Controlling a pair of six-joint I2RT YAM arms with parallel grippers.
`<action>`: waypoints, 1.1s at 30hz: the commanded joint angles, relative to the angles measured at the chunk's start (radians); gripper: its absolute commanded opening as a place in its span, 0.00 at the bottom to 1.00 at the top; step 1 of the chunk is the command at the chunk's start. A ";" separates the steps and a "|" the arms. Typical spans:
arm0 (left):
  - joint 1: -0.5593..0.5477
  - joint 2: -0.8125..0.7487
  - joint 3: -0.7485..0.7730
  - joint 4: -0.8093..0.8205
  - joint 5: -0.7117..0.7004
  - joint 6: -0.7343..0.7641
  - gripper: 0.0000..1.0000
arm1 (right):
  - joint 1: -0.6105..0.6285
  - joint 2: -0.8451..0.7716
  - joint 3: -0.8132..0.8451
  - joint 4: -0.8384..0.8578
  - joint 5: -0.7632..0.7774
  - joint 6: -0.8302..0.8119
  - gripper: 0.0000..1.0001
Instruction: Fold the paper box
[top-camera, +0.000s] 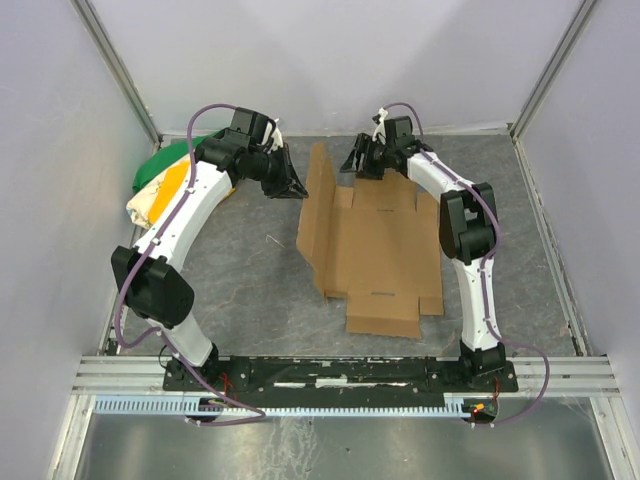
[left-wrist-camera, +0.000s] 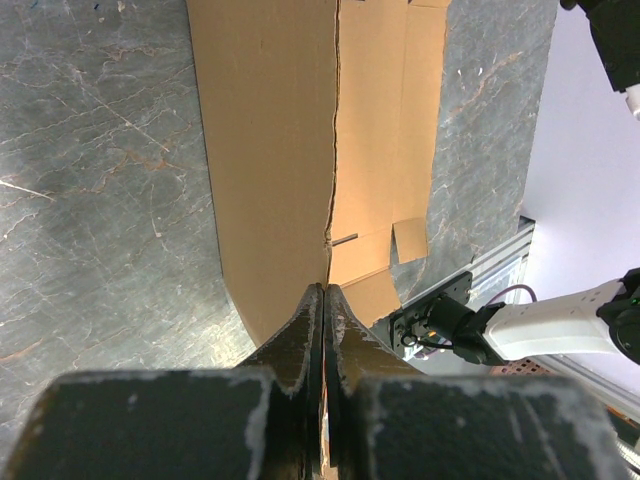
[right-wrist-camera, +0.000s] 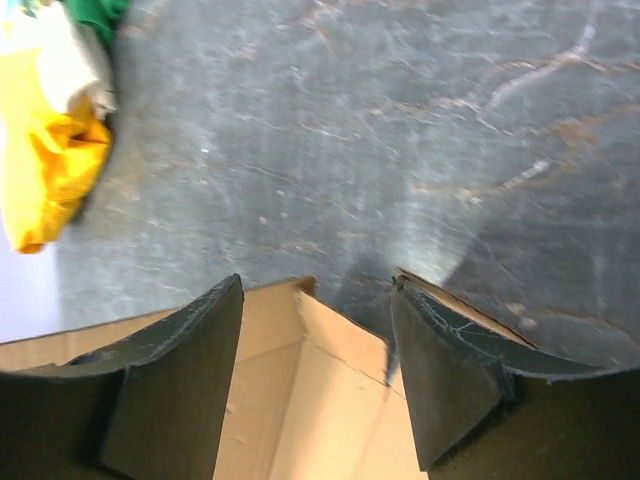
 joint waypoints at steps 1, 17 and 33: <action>0.001 0.003 0.032 0.002 0.027 0.024 0.03 | 0.004 0.046 0.021 0.196 -0.180 0.152 0.67; 0.000 0.016 0.039 0.002 0.025 0.021 0.03 | 0.003 0.017 -0.072 0.050 -0.138 0.062 0.50; -0.001 0.022 0.053 0.013 0.024 0.017 0.03 | 0.005 -0.224 -0.319 -0.030 -0.070 -0.005 0.42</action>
